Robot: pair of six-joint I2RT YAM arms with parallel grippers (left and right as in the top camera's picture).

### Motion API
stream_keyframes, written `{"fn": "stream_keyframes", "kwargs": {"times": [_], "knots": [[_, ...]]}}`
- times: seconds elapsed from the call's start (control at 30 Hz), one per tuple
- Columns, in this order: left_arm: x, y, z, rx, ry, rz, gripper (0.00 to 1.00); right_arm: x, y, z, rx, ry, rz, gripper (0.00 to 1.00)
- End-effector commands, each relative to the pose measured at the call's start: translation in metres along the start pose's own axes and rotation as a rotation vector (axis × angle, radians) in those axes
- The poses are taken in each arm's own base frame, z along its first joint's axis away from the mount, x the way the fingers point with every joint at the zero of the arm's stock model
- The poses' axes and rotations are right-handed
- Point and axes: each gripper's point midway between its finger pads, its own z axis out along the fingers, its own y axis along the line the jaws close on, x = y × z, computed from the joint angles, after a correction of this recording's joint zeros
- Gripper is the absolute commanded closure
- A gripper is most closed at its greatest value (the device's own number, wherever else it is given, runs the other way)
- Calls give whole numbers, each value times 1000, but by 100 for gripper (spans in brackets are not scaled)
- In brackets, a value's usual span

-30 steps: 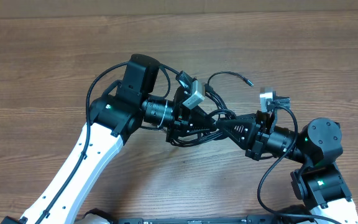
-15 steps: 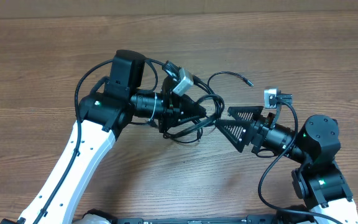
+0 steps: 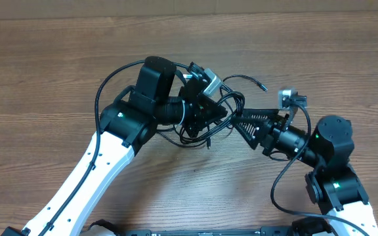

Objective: Untangle cables

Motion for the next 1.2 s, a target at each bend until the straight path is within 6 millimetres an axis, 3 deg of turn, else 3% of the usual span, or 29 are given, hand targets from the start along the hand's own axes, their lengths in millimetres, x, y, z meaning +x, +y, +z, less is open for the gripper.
{"fn": "stream_keyframes", "kwargs": {"times": [0.0,0.13,0.23,0.3,0.5,0.57,0.7,0.77,0.87,0.97,1.07,1.17], "knots": [[-7,-6,-4,5,-18,-10,96,-8,-1,2,8,-12,-13,75],[-7,-9,-4,19,-18,-8,96,-8,-2,3,9,-10,-11,96],[-8,-5,-4,1,-21,-25,96,-7,0,3,-1,-4,-12,96],[-9,11,-5,-95,-32,-116,96,-4,6,2,-37,16,-19,96],[-17,60,-21,-327,-150,-479,96,19,57,-9,-342,129,-254,96],[-18,67,-25,-357,-185,-591,96,26,72,-16,-444,156,-323,96],[-18,72,-27,-374,-220,-713,96,30,76,-19,-475,174,-323,96],[-18,65,-24,-341,-189,-641,96,21,52,-9,-320,146,-194,85],[-14,54,-20,-289,-130,-501,96,11,1,-2,-39,83,39,38],[-12,37,-15,-193,-83,-393,96,8,2,-1,-41,69,24,4],[-12,10,-12,-43,-51,-327,96,4,1,-1,-33,53,13,0],[-12,1,-11,9,-40,-326,96,3,1,-1,-34,47,7,10]]}}
